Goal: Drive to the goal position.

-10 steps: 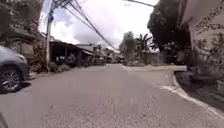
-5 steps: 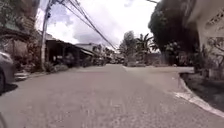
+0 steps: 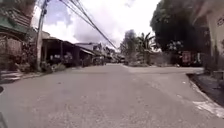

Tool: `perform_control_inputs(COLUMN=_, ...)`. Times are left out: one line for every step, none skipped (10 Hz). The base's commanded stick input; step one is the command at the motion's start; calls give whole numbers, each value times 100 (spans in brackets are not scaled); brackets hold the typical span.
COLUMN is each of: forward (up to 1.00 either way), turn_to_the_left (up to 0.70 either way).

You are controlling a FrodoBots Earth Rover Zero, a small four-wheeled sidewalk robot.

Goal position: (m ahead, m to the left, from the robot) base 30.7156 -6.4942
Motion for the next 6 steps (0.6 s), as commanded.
perform_control_inputs(forward=100, turn_to_the_left=0)
perform_control_inputs(forward=100, turn_to_the_left=0)
perform_control_inputs(forward=100, turn_to_the_left=0)
perform_control_inputs(forward=100, turn_to_the_left=0)
perform_control_inputs(forward=100, turn_to_the_left=0)
perform_control_inputs(forward=100, turn_to_the_left=0)
